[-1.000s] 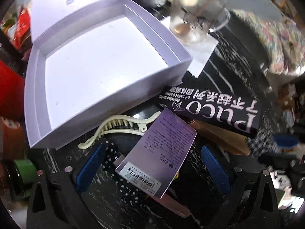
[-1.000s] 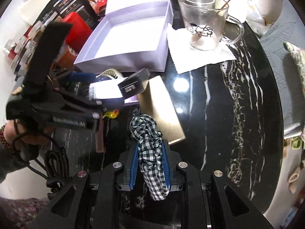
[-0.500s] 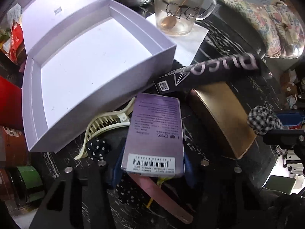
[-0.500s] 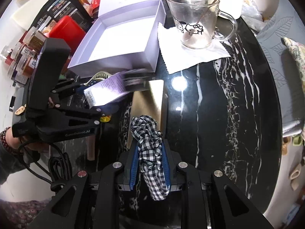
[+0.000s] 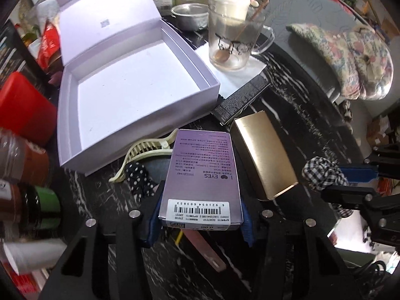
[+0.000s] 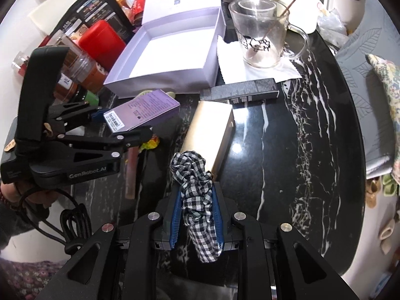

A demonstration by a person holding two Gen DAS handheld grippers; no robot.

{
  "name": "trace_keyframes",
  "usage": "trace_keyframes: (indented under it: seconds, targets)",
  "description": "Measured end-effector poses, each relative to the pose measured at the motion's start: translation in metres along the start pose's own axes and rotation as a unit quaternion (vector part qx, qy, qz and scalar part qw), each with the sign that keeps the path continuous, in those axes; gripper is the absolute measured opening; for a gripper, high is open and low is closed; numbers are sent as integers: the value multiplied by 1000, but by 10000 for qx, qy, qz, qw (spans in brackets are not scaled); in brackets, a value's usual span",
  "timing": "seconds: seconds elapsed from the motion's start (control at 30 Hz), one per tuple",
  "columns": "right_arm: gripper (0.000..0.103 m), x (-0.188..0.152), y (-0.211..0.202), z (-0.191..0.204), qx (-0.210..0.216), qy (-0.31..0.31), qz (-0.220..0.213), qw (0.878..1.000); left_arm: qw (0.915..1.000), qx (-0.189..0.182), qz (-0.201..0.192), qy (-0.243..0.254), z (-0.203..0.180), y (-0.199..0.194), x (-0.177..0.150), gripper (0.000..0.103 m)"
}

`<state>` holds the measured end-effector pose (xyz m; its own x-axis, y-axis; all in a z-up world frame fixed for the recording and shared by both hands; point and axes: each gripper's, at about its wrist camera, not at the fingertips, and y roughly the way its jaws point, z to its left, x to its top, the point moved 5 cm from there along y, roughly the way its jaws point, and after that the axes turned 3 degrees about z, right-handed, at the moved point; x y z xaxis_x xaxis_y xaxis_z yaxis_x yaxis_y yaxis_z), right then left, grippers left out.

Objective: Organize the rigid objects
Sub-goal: 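Grasp the purple cosmetic box with the left tool while the right tool holds the scrunchie, then carry both items into the lavender box and open both tools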

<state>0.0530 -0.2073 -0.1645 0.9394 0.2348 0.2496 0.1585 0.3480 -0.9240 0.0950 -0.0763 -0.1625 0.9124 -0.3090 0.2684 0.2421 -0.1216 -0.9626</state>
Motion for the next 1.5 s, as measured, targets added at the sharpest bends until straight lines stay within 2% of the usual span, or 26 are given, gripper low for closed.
trace_keyframes:
  seconds: [0.43,0.83,1.2,1.5]
  targets:
    - [23,6,-39,25,123,-411,-207,9989,9966,298,-372,-677,-2,-65,-6,50]
    - [23,28,-50,47,378,-985,-217,9942,9848,452,-595,-1567,9,-97,-17,50]
    - [23,84,-45,66,431,-1110,-396,9921,9810,495,-901,-1648,49,-102,22,50]
    - [23,136,-25,75,405,-1106,-444,9921,9817,474,-820,-1653,87,-80,55,50]
